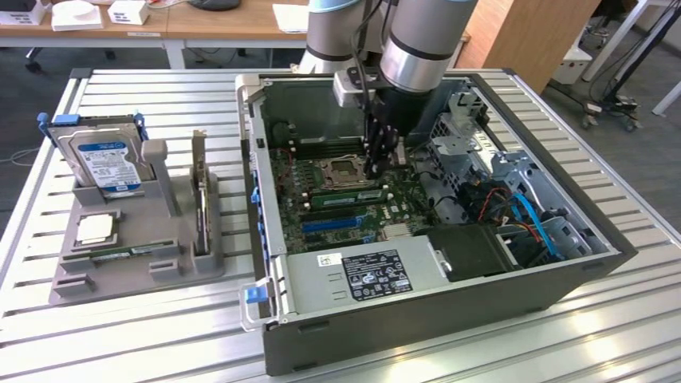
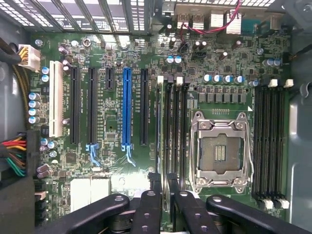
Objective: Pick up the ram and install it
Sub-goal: 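Insert the ram into the slot, then press down the ram until it locks into place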
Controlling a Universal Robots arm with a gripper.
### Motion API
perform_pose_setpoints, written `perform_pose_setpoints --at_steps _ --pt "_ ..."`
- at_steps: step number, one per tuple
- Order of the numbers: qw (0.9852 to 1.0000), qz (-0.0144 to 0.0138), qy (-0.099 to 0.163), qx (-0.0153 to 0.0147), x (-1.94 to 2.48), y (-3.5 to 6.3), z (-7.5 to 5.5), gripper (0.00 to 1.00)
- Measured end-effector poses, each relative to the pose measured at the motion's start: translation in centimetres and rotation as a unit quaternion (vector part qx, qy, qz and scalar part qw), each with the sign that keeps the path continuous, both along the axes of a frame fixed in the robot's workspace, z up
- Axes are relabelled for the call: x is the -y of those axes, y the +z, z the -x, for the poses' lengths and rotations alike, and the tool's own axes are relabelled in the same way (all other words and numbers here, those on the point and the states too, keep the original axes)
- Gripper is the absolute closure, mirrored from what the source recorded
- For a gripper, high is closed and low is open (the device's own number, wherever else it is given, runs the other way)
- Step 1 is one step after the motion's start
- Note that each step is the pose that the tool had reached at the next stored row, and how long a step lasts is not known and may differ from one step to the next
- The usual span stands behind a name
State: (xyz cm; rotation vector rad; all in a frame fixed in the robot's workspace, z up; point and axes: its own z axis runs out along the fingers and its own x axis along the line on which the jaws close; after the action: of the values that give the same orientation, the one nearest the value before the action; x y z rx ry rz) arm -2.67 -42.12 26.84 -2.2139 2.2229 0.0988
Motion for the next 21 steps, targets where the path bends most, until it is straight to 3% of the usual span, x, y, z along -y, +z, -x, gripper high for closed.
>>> perform_pose_setpoints --at_steps 21 --pt "1.0000 0.0002 0.000 -0.0001 0.00 0.18 0.00 0.83"
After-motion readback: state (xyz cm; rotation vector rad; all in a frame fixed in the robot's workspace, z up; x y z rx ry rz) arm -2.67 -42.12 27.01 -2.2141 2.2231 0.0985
